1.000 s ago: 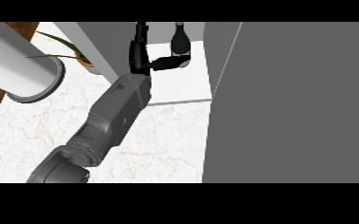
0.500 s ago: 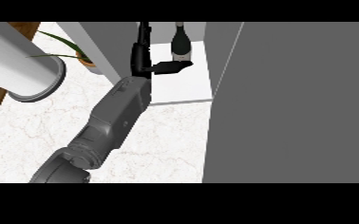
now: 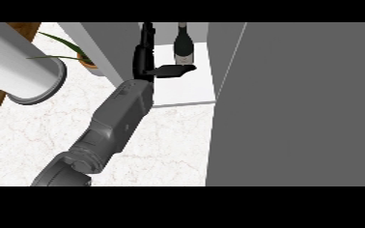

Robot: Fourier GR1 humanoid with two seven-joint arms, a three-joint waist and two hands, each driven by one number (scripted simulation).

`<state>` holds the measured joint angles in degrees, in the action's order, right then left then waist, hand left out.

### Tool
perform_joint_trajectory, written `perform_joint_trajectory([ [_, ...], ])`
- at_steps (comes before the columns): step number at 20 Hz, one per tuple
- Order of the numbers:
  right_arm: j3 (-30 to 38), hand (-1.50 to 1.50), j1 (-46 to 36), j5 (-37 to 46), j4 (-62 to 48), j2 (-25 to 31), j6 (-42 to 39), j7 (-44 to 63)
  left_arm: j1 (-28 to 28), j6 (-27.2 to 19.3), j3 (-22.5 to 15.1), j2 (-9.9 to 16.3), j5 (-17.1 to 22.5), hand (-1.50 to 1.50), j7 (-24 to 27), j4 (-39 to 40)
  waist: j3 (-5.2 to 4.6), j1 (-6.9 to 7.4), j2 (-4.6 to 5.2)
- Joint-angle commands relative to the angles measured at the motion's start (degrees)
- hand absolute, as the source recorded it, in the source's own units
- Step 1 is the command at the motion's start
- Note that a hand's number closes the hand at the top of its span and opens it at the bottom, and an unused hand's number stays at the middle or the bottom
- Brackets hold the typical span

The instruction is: Pick up the wine, place it into the cabinet and close the cabinet

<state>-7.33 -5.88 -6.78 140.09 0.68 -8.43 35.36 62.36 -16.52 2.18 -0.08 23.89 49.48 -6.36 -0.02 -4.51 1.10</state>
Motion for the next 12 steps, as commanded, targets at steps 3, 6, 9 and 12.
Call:
perform_joint_trajectory([
  [3, 0.6, -1.50, -1.6, -2.9, 4.6, 0.1, 1.6, 4.0, -1.1, 2.5, 0.9, 0.1, 3.8, -1.50, -0.2, -0.2, -0.07, 0.20, -0.21],
  [6, -1.7, -1.50, -2.1, 0.5, 3.2, 0.0, 2.2, 4.4, -4.2, 4.3, -1.1, 0.1, 5.6, -1.50, 1.4, -1.0, -0.06, 0.97, -0.68],
  [9, -1.8, -1.50, -0.9, 0.3, 0.7, -0.4, 1.6, 1.9, -4.8, 4.7, -3.8, 0.1, 8.0, -1.50, 0.6, -2.4, -0.03, 0.69, -0.79],
  [12, -1.7, -1.50, 3.0, 0.7, 3.1, -0.2, 0.8, -0.1, -7.8, 5.7, -5.4, 0.1, 8.2, -1.50, 1.1, -3.8, 0.00, 1.72, -0.91],
])
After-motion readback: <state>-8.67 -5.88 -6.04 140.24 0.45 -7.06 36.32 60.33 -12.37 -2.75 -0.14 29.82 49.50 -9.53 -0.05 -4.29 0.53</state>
